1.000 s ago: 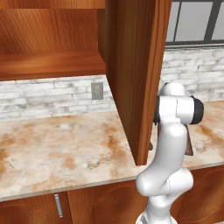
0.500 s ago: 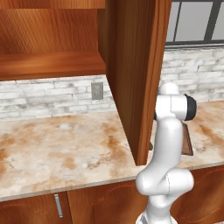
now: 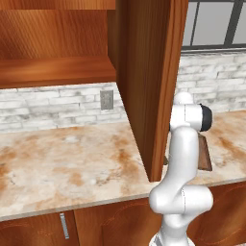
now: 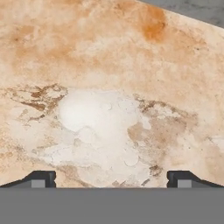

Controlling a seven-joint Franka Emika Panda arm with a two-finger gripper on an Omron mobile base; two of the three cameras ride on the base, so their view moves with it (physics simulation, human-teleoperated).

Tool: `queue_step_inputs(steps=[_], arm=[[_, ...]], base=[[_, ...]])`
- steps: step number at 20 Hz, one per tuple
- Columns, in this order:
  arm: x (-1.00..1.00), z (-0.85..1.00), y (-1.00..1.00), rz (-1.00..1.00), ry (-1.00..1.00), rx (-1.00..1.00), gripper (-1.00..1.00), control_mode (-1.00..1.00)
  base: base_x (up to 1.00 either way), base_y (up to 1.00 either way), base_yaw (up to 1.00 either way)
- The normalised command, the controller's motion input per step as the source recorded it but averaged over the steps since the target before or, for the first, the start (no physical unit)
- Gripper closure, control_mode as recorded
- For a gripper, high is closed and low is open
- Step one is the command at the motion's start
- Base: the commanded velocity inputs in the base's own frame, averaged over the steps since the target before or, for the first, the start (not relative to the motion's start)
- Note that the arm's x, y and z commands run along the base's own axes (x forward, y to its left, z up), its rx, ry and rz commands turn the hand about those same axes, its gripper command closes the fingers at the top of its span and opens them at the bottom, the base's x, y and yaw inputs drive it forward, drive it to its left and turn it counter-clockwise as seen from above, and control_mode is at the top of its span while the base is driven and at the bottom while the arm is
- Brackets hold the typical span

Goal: Move the cutting board and knife to the sink. Then move spray from the cabinet to the counter.

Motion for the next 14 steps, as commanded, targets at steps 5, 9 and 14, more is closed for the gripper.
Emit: queue_step_inputs(steps=[5,9,14], arm=[[0.05,-0.31,-0.16,0.04,0.01,0.00,-1.00,-1.00],[-0.01,-0.35,-0.21,0.06,0.03,0.00,-1.00,-1.00],[-0.31,-0.43,-0.25,0.00,0.07,0.00,-1.00,-1.00]], base=[[0.00,0.00,0.00],[0.00,0.00,0.00],[0.00,0.00,0.00]])
